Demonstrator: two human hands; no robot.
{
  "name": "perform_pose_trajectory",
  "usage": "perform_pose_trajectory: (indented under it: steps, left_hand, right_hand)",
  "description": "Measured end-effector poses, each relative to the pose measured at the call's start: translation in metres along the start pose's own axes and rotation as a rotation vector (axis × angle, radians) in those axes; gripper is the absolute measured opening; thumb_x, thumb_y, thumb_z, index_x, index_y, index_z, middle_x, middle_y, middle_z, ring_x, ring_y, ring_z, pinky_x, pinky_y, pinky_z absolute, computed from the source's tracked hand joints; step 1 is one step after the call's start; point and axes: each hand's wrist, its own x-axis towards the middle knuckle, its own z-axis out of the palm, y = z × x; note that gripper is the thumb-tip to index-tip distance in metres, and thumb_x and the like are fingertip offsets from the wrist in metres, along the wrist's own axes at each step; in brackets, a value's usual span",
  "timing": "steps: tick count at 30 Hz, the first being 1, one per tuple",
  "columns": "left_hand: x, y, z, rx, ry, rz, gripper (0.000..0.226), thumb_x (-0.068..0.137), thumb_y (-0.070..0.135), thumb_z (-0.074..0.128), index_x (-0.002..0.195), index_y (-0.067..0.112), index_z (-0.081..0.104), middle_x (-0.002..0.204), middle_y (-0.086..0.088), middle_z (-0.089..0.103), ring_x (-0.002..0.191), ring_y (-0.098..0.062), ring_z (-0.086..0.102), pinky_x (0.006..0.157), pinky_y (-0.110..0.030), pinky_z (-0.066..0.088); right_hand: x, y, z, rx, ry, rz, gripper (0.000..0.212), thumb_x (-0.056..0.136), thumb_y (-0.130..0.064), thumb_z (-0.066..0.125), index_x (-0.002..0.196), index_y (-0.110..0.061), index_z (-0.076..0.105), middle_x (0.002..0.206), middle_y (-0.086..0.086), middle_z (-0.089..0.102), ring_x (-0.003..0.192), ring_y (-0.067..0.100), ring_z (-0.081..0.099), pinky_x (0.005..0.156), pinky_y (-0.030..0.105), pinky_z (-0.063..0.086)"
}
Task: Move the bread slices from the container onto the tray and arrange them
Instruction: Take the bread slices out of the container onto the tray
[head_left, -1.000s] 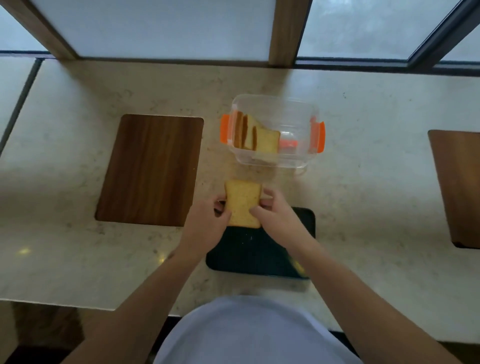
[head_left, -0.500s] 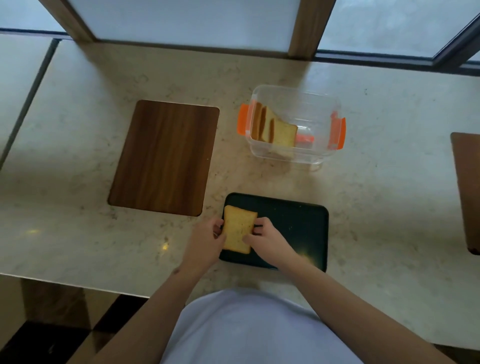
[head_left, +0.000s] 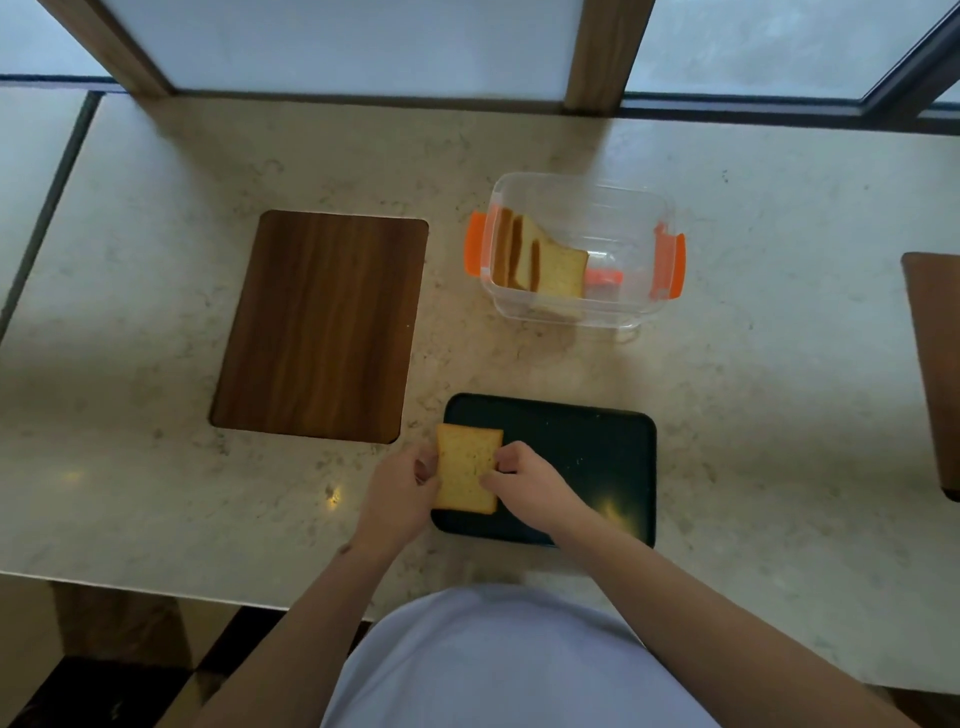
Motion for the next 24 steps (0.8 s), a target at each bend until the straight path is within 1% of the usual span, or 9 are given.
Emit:
perform_pose_trajectory:
  steps: [4, 8, 10, 11, 14, 16, 18, 21, 24]
  left_hand:
    - [-0.003, -0.001, 0.002, 0.012, -0.031, 0.01, 0.018, 0.083, 0.006, 0.065, 0.089, 0.022, 0.059, 0.078, 0.008, 0.06, 0.072, -0.003, 0.056, 0.057, -0.015, 0.035]
    - [-0.01, -0.005, 0.009, 0.024, -0.089, -0.017, 0.023, 0.086, 0.009, 0.065, 0.108, 0.017, 0.063, 0.081, 0.01, 0.06, 0.073, 0.001, 0.053, 0.055, -0.01, 0.035]
    - [-0.012, -0.006, 0.011, 0.039, -0.099, -0.026, 0.029, 0.087, 0.01, 0.065, 0.115, 0.014, 0.063, 0.085, 0.006, 0.062, 0.073, 0.0, 0.054, 0.056, -0.009, 0.034]
    - [-0.012, -0.007, 0.012, 0.052, -0.098, -0.027, 0.03, 0.087, 0.011, 0.065, 0.117, 0.013, 0.064, 0.086, 0.005, 0.062, 0.073, -0.001, 0.054, 0.057, -0.009, 0.033]
    - [-0.015, -0.008, 0.014, 0.086, -0.075, -0.03, 0.03, 0.086, 0.01, 0.067, 0.116, 0.013, 0.065, 0.084, 0.005, 0.061, 0.072, -0.003, 0.052, 0.057, -0.009, 0.031]
    - [-0.016, -0.008, 0.015, 0.102, -0.061, -0.031, 0.027, 0.085, 0.009, 0.067, 0.112, 0.013, 0.066, 0.082, 0.004, 0.062, 0.072, -0.006, 0.053, 0.057, -0.012, 0.032]
    - [-0.015, -0.007, 0.016, 0.11, -0.056, -0.035, 0.026, 0.083, 0.008, 0.068, 0.108, 0.014, 0.066, 0.08, 0.004, 0.061, 0.072, -0.008, 0.054, 0.057, -0.014, 0.033]
    - [-0.013, -0.002, 0.012, 0.115, -0.07, -0.041, 0.025, 0.084, 0.007, 0.067, 0.107, 0.014, 0.066, 0.079, 0.004, 0.059, 0.073, -0.011, 0.054, 0.057, -0.016, 0.033]
    - [-0.006, 0.014, 0.0, 0.082, -0.035, -0.016, 0.015, 0.086, 0.011, 0.067, 0.099, 0.018, 0.065, 0.077, 0.006, 0.06, 0.073, -0.01, 0.057, 0.058, -0.017, 0.035]
  right_hand:
    - [-0.003, 0.003, -0.002, 0.001, -0.012, -0.005, 0.054, 0.09, -0.036, 0.061, 0.139, -0.02, 0.046, 0.12, -0.008, 0.052, 0.099, 0.008, 0.052, 0.066, 0.018, 0.039]
    - [-0.01, 0.012, -0.006, 0.029, -0.007, 0.006, 0.052, 0.09, -0.036, 0.062, 0.138, -0.021, 0.048, 0.13, -0.007, 0.054, 0.112, 0.01, 0.053, 0.08, 0.024, 0.044]
    - [-0.014, 0.016, -0.006, 0.05, -0.014, 0.033, 0.05, 0.09, -0.037, 0.062, 0.136, -0.023, 0.049, 0.126, -0.008, 0.056, 0.11, 0.011, 0.057, 0.088, 0.03, 0.051]
    - [-0.016, 0.018, -0.006, 0.051, -0.019, 0.045, 0.048, 0.09, -0.037, 0.061, 0.134, -0.024, 0.05, 0.122, -0.009, 0.057, 0.106, 0.011, 0.059, 0.088, 0.032, 0.053]
    - [-0.018, 0.017, -0.003, 0.043, -0.019, 0.052, 0.046, 0.089, -0.036, 0.061, 0.132, -0.024, 0.05, 0.114, -0.013, 0.056, 0.095, 0.005, 0.06, 0.074, 0.025, 0.052]
    - [-0.019, 0.015, -0.002, 0.029, -0.007, 0.045, 0.046, 0.09, -0.035, 0.062, 0.133, -0.023, 0.051, 0.116, -0.012, 0.055, 0.089, 0.0, 0.057, 0.064, 0.019, 0.046]
    - [-0.02, 0.014, 0.0, 0.012, 0.002, 0.042, 0.046, 0.09, -0.033, 0.063, 0.134, -0.023, 0.051, 0.118, -0.012, 0.055, 0.085, -0.003, 0.054, 0.059, 0.016, 0.04]
    - [-0.022, 0.014, -0.002, -0.008, -0.015, 0.051, 0.049, 0.091, -0.033, 0.064, 0.137, -0.022, 0.05, 0.128, -0.008, 0.056, 0.093, 0.001, 0.054, 0.063, 0.015, 0.039]
    - [-0.024, 0.005, -0.018, -0.047, -0.013, 0.06, 0.044, 0.092, -0.036, 0.064, 0.133, -0.024, 0.054, 0.127, -0.008, 0.06, 0.106, 0.009, 0.056, 0.08, 0.023, 0.046]
